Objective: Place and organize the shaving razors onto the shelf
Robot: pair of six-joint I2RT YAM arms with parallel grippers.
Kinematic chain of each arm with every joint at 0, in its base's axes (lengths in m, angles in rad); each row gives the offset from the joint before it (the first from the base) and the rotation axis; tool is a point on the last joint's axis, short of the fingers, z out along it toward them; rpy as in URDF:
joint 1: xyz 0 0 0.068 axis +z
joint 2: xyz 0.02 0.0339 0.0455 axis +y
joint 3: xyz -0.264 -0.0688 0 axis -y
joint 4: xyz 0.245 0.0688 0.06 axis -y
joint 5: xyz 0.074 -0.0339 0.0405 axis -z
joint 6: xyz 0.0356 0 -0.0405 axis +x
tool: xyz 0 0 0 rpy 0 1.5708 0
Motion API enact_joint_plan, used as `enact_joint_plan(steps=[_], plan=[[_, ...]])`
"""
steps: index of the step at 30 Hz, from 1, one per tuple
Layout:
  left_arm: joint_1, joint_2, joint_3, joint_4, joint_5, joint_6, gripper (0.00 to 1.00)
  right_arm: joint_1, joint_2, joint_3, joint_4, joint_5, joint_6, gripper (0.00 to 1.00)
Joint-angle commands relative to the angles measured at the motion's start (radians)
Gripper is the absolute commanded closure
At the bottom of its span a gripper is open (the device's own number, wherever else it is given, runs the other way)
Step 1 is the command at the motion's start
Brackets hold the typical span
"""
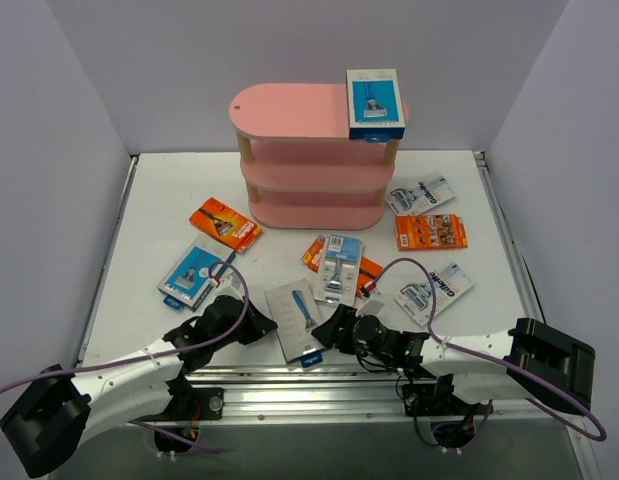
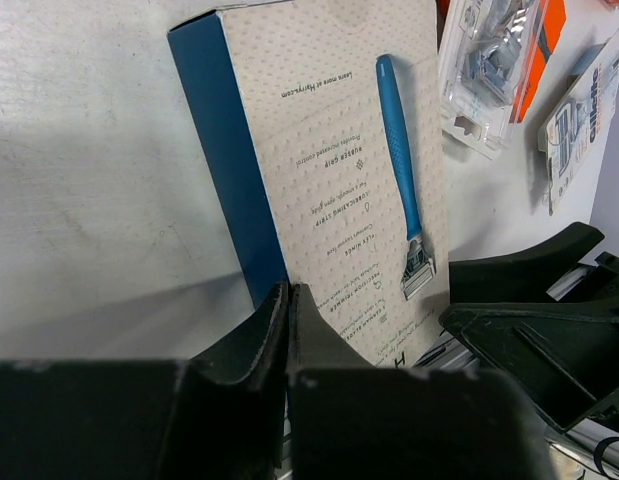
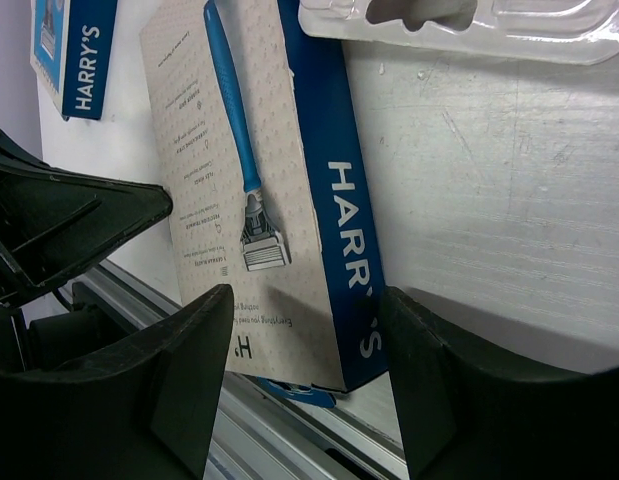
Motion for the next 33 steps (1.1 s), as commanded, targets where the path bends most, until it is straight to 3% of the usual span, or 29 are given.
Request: enact_joint_plan(steps=[1,9,26,33], plan=[[-0.023,-0.001,-0.042,-0.185,-0.03,-0.005,0.98,-0.006,0.005,0.01,0.029,0.007,0.003,0.44],[-0.034,-0.099,-0.083,-0.242,-0.056,-0.085,0.98,-0.006,-0.005,0.006,0.045,-0.005,0.012,0.44],[-0.057,-0.082,-0.117,-0.247,-0.082,-0.162,0.98,0.043,0.077,0.021,0.116,-0.06,0.011,0.45],[-0.071,-0.049,-0.114,-0.218,-0.089,-0.157,0.98,0.077,0.038,0.067,0.09,-0.051,-0.022,0.56]])
